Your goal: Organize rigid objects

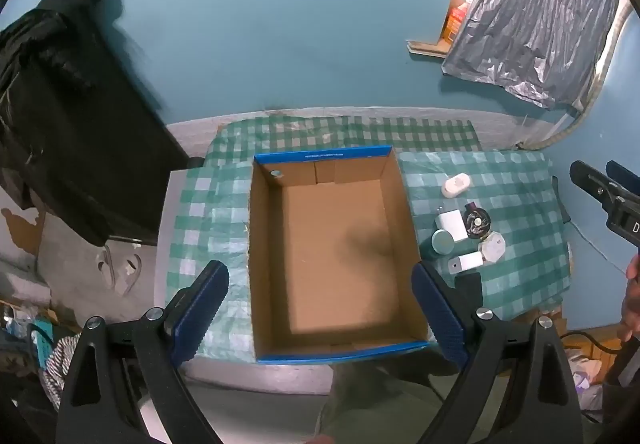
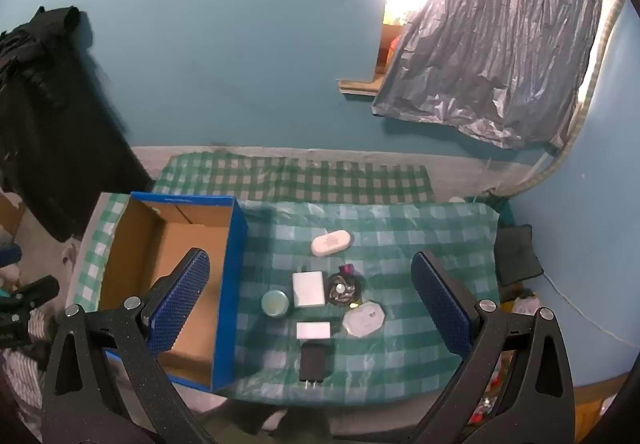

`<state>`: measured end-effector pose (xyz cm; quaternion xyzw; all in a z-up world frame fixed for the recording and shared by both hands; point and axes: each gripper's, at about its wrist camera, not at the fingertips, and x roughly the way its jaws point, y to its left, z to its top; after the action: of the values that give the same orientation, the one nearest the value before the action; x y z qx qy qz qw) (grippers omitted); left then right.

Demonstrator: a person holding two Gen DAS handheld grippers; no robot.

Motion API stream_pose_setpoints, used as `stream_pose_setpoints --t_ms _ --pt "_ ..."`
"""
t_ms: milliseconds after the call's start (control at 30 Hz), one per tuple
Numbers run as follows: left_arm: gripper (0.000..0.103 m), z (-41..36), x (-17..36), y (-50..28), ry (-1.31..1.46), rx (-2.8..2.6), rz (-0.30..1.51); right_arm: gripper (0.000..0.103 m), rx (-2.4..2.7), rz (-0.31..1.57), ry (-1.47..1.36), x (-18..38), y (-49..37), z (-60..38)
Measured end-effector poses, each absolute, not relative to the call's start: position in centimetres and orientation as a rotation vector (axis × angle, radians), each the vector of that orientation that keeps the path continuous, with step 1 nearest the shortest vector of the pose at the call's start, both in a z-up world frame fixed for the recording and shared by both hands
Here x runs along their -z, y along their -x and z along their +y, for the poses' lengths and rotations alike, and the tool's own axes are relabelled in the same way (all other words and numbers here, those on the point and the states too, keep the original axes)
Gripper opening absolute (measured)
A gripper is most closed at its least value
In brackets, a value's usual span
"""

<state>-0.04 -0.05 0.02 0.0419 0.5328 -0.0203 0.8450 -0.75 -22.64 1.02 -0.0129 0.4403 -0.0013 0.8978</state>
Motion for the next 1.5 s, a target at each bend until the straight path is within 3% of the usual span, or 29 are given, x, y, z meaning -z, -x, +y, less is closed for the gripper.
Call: stream_pose_setpoints --t_ms 1500 --pt "0.094 0.0 0.8 -0.9 -0.064 0.059 1.150 0.101 -0.010 0.939 0.031 -0.2 -0.6 -22.4"
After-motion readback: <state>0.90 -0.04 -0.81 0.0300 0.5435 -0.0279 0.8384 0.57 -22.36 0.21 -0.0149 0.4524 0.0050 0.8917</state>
